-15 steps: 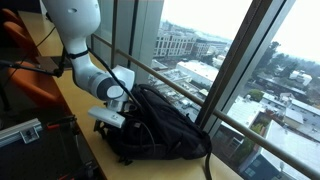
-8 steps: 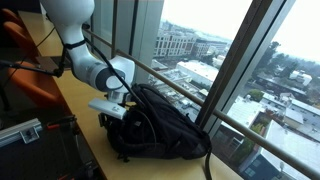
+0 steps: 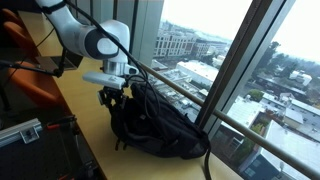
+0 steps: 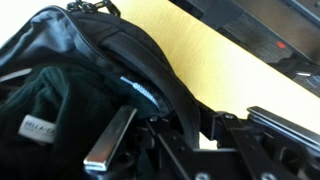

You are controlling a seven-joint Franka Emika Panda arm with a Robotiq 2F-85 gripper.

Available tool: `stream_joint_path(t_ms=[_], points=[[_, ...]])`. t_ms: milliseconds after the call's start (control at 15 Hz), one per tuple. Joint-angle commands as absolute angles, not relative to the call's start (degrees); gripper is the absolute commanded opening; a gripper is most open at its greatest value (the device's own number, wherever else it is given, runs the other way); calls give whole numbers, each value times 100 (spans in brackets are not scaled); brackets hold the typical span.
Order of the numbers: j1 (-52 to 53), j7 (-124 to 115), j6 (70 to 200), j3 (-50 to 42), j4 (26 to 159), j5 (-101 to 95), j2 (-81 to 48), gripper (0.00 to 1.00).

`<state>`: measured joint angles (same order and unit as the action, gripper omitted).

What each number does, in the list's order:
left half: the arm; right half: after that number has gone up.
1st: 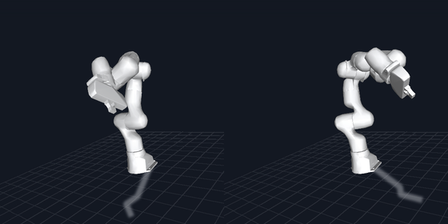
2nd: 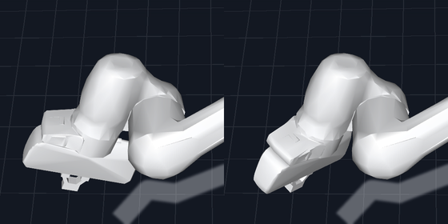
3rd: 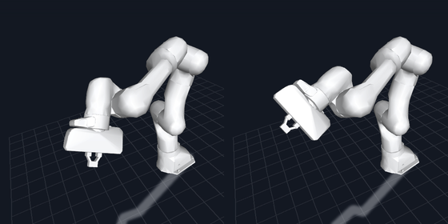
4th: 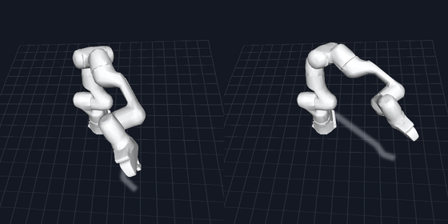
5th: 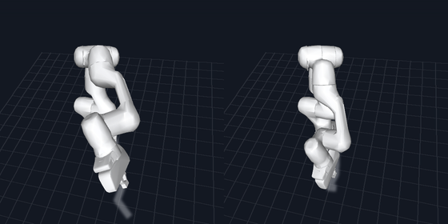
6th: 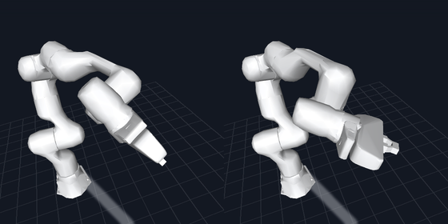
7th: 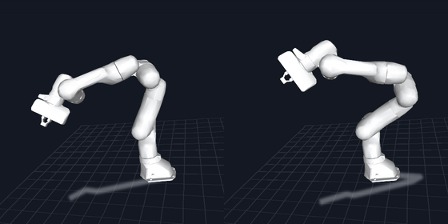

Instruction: Put the dark green clothing in the black bag then turn the bag to the right.

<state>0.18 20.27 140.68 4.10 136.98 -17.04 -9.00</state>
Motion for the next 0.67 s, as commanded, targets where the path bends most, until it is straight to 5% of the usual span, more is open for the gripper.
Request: stream_joint_path(t_ms=[0, 600], points=[[143, 2093, 13643, 447, 13893, -1465, 343, 1], [251, 2206, 12499, 209, 13235, -937, 2026, 1]])
